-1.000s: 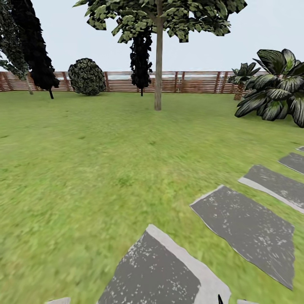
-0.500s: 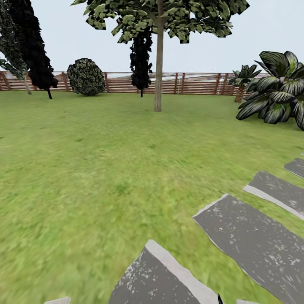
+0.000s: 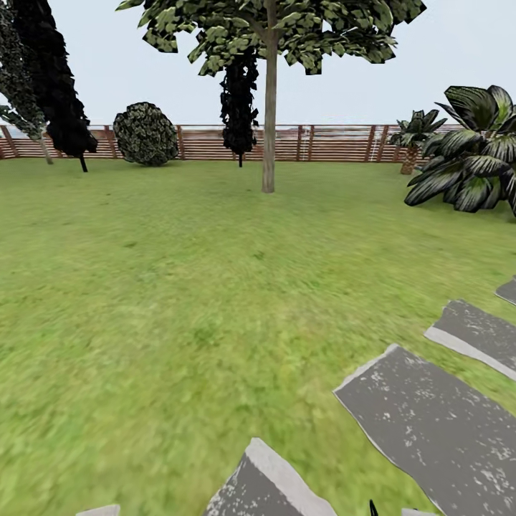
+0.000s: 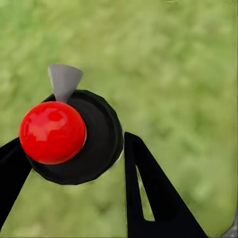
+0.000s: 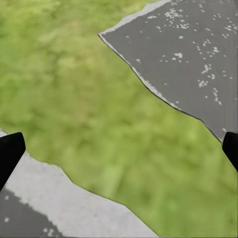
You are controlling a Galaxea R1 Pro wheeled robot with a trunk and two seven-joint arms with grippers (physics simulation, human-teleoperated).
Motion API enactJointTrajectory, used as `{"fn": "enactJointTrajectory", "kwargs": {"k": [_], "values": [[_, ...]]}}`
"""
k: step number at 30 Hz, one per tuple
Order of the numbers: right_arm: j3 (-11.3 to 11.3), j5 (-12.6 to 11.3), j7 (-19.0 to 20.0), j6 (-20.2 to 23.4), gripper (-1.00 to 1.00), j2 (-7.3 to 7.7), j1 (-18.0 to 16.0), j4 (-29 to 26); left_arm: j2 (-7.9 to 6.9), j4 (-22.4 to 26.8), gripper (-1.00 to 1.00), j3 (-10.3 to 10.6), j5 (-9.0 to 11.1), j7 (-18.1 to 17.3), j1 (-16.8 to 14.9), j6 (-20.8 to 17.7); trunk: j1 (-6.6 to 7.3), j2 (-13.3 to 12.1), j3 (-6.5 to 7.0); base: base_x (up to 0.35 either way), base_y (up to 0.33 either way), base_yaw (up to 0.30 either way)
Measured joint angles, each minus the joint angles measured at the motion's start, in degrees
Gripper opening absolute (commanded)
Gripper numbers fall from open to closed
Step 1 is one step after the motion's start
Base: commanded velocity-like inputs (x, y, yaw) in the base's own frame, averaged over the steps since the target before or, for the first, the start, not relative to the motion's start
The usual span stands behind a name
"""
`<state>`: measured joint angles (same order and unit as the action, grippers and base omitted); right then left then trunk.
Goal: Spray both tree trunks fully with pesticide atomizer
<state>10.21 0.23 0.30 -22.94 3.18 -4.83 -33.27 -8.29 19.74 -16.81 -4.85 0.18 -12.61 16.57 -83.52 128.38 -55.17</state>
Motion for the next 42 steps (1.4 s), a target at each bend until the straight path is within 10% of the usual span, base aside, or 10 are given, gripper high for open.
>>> {"fn": "enactJointTrajectory", "kwargs": {"k": [42], "values": [[0.0, 0.0, -0.1, 0.0, 1.00, 0.00, 0.0, 0.0, 0.00, 0.1, -1.00, 0.0, 0.0, 0.0, 0.0, 0.0, 0.00, 0.0, 0.00, 0.336, 0.000, 0.000]]}}
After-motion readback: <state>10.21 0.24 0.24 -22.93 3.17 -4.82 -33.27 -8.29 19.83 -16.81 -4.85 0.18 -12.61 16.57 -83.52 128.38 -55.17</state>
